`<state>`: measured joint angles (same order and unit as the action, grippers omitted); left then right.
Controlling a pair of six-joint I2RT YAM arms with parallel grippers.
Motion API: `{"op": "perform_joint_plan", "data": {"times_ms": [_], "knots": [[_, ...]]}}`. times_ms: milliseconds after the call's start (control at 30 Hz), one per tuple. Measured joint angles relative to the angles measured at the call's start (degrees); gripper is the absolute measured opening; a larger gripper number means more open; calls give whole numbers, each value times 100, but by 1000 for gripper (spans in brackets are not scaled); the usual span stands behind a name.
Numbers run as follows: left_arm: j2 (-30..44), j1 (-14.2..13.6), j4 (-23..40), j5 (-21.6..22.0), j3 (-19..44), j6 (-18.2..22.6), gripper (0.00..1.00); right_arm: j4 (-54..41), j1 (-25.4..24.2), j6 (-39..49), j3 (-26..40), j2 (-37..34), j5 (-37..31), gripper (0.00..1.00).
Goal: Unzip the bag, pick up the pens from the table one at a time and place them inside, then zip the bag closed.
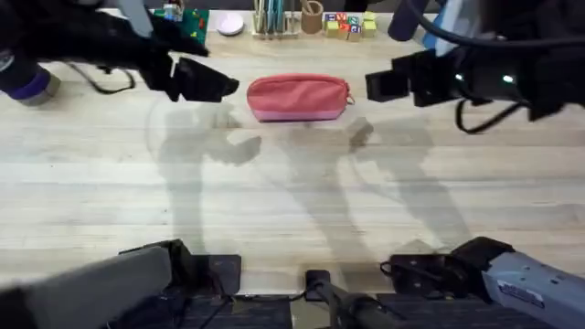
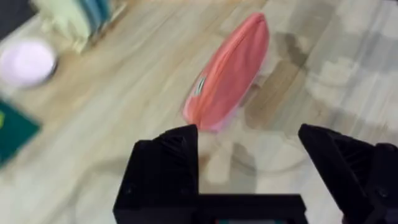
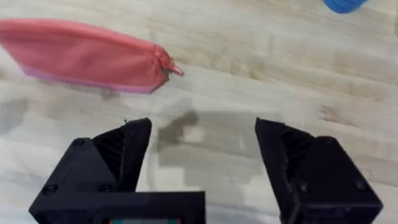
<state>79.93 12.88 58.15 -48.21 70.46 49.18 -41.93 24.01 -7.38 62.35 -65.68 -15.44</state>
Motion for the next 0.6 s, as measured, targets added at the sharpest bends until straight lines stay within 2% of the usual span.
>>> {"op": "perform_joint_plan", "data": {"times_ms": [133,300,433,600], "knots": [[-856,0,380,755,0,-1200,995,-313,0,39,0,392,2,996],[-1722,0,943,1268,0,-2380,995,-618,0,56,0,824,2,996],[-2205,0,1286,1510,0,-2951,995,-672,0,12,0,1053,0,995],[-2487,0,1366,1675,0,-3212,995,-664,0,-163,0,1157,0,996]]}}
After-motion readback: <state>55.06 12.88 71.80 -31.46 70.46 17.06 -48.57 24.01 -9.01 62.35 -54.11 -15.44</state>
